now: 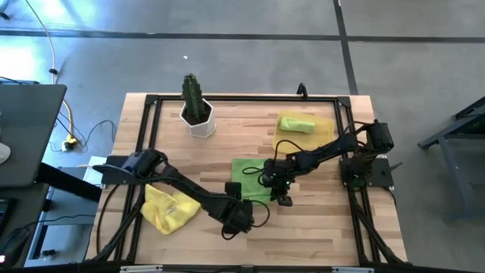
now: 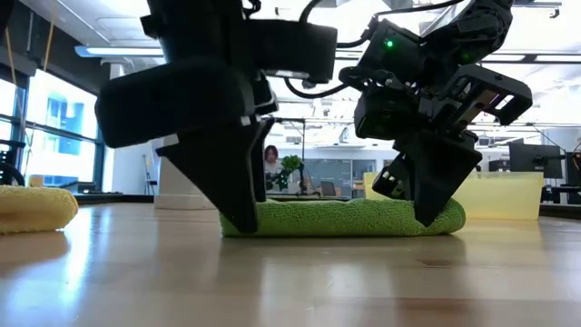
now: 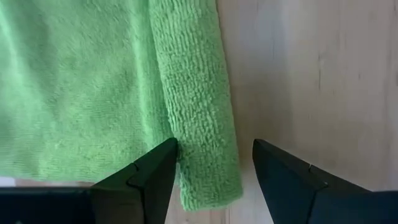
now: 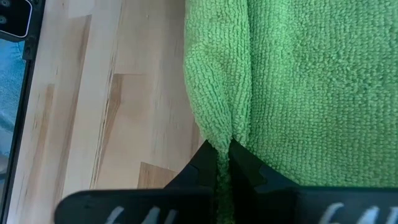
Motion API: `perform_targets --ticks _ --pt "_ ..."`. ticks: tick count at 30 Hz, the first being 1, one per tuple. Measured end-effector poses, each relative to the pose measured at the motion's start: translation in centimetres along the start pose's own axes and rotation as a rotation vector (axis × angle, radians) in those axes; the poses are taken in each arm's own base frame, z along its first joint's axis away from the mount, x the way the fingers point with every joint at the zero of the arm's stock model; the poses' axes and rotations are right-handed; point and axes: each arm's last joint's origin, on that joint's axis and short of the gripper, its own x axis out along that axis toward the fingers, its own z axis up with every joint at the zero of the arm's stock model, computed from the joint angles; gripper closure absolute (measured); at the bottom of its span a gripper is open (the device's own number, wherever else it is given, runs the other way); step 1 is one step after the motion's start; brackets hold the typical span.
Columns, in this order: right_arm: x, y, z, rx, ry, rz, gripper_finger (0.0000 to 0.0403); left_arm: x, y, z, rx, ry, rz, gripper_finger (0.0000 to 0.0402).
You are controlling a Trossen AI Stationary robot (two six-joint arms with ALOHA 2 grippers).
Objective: Roll microfiber towels into tight, uniform cylinder then place into a basket
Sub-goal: Roll the green microfiber cloth
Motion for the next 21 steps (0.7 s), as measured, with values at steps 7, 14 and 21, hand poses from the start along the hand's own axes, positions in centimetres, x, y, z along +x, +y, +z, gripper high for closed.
perform_targets --ticks 7,14,21 --pt "0.0 0.0 0.0 0.000 0.000 0.000 0.0402 0.3 0.1 -0.1 0.004 0.009 0.034 0.0199" --pt "0.0 0.0 0.0 0.000 0.000 0.000 0.0402 -1.8 0.1 -0.1 0.012 0.049 0.110 0.0199" --pt "0.0 0.0 0.0 0.000 0.000 0.000 0.0402 -3.4 -1.3 0.7 0.011 -0.033 0.061 0.0199"
